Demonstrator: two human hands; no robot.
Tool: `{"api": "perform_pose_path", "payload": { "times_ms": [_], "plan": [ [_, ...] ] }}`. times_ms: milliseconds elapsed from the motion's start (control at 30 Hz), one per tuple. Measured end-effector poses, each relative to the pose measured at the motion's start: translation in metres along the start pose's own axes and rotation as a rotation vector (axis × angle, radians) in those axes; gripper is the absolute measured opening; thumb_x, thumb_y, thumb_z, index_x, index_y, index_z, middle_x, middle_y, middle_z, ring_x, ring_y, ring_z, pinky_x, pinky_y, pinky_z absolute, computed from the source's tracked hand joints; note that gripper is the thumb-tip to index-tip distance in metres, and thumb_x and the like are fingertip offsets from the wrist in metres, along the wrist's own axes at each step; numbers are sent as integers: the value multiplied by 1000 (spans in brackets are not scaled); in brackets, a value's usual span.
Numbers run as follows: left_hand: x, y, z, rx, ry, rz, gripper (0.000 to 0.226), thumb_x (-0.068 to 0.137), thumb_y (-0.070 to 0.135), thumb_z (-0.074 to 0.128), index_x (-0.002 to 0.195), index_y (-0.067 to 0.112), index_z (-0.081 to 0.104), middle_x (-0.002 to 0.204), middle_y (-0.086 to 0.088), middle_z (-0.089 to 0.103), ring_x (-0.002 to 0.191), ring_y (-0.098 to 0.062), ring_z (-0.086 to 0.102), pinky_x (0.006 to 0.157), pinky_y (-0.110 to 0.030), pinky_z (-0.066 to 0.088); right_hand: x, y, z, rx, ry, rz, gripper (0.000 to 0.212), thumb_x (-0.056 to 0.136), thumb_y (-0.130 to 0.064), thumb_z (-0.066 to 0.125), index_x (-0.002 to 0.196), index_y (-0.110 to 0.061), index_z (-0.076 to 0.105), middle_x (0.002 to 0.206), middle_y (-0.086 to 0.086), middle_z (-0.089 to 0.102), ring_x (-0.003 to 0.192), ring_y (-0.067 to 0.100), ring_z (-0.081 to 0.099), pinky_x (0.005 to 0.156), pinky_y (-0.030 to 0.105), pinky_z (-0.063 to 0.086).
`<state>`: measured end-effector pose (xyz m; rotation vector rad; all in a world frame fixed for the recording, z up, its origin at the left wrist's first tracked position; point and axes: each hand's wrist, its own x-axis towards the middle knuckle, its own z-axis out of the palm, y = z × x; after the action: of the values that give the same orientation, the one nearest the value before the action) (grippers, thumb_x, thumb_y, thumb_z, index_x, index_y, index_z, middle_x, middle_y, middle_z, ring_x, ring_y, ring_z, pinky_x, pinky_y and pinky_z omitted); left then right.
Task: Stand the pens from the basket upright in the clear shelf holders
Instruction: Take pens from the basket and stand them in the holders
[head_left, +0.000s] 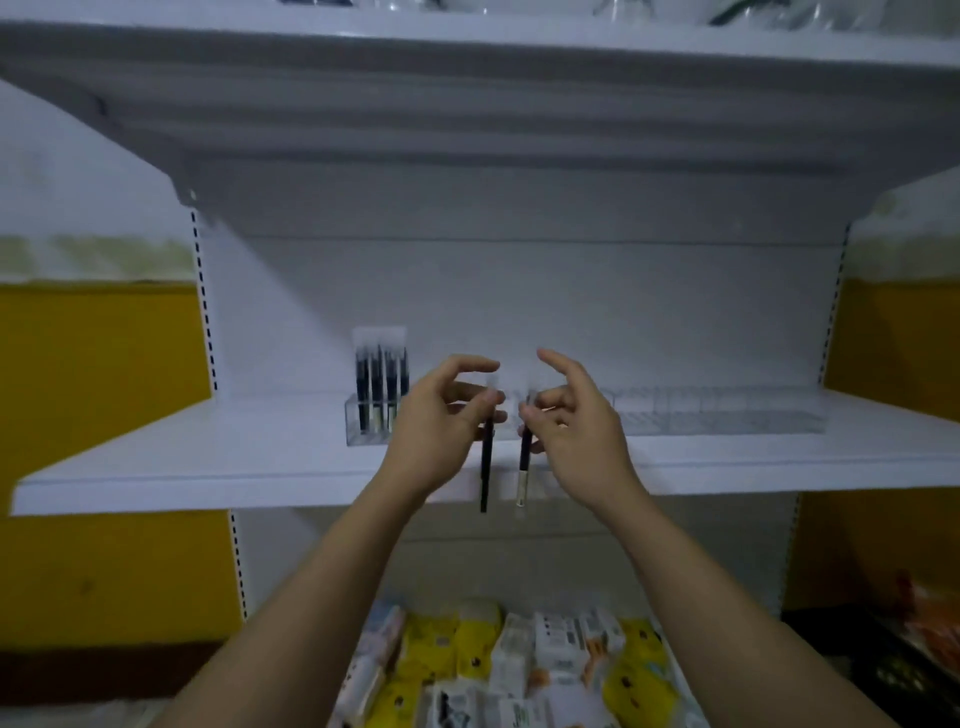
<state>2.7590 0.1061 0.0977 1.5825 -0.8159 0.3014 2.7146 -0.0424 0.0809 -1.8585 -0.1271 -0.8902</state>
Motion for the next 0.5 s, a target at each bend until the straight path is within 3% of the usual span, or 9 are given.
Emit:
{"api": "perform_pose_path", "payload": {
  "times_ms": [167, 300, 500],
  "plan": [
    [47, 14, -26, 153, 73, 67, 15, 92, 17, 62, 106, 23, 61, 94, 2, 73, 84, -8, 70, 80, -30, 58, 47, -13, 16, 5, -27, -66, 45, 88, -10, 67, 124, -35, 55, 91, 0, 63, 76, 17, 68, 74, 38, 59],
    [81, 20, -46, 254, 139, 108, 15, 88, 16, 66, 101, 24, 63, 98, 3, 69, 85, -10, 68, 74, -20, 57, 81, -14, 34, 10, -43, -98, 44, 89, -7, 65, 124, -32, 54, 96, -4, 59, 76, 18, 70, 71, 39, 60],
    [119, 13, -65, 402, 206, 177, 16, 88, 20, 67, 104, 24, 65, 95, 8, 68, 86, -3, 65, 76, -16, 51, 124, -7, 57, 62, -10, -116, 41, 89, -6, 65, 120, -30, 55, 94, -6, 59, 72, 21, 70, 70, 42, 60]
  ]
}}
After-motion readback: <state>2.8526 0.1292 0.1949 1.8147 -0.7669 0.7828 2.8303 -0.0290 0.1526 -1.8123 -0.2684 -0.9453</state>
